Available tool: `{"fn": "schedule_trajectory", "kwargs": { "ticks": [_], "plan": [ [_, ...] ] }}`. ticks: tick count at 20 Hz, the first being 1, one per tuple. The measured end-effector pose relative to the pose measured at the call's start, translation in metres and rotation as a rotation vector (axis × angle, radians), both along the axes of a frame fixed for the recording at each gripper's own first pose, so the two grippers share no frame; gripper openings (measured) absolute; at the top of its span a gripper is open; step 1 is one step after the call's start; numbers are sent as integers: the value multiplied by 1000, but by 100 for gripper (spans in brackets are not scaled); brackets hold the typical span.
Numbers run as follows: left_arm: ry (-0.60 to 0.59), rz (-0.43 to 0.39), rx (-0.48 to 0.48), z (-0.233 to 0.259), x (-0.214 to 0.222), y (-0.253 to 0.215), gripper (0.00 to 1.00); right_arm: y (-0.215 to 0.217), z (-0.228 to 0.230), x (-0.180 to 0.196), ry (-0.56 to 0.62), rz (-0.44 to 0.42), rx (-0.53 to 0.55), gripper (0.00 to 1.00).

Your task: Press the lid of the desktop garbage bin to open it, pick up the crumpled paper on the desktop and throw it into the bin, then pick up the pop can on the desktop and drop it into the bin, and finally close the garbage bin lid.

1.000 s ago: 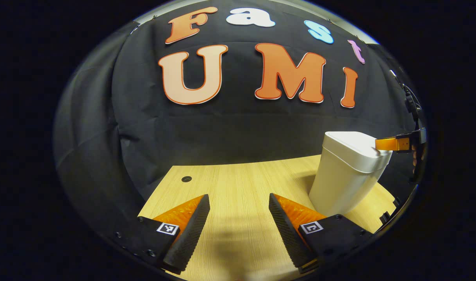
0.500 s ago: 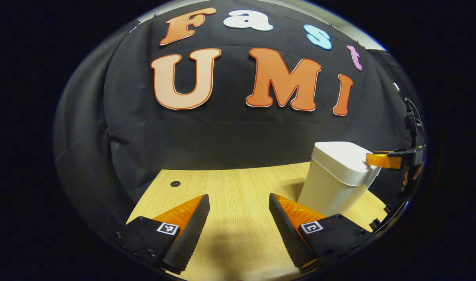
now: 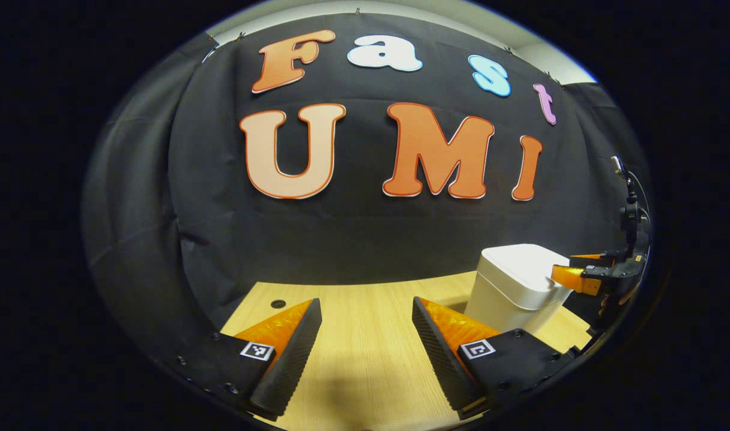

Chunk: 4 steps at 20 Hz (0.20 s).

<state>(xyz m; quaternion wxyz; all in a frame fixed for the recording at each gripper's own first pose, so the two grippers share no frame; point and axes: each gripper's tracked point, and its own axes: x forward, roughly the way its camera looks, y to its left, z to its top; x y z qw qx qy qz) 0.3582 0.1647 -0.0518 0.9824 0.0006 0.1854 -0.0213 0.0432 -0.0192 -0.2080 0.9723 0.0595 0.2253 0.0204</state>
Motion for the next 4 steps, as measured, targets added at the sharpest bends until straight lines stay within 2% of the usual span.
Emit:
{"fn": "schedule_trajectory", "kwargs": {
  "ticks": [4],
  "plan": [
    [-38, -5, 26, 12, -3, -3, 96, 20, 21, -2, -60, 30, -18, 90]
  ]
}}
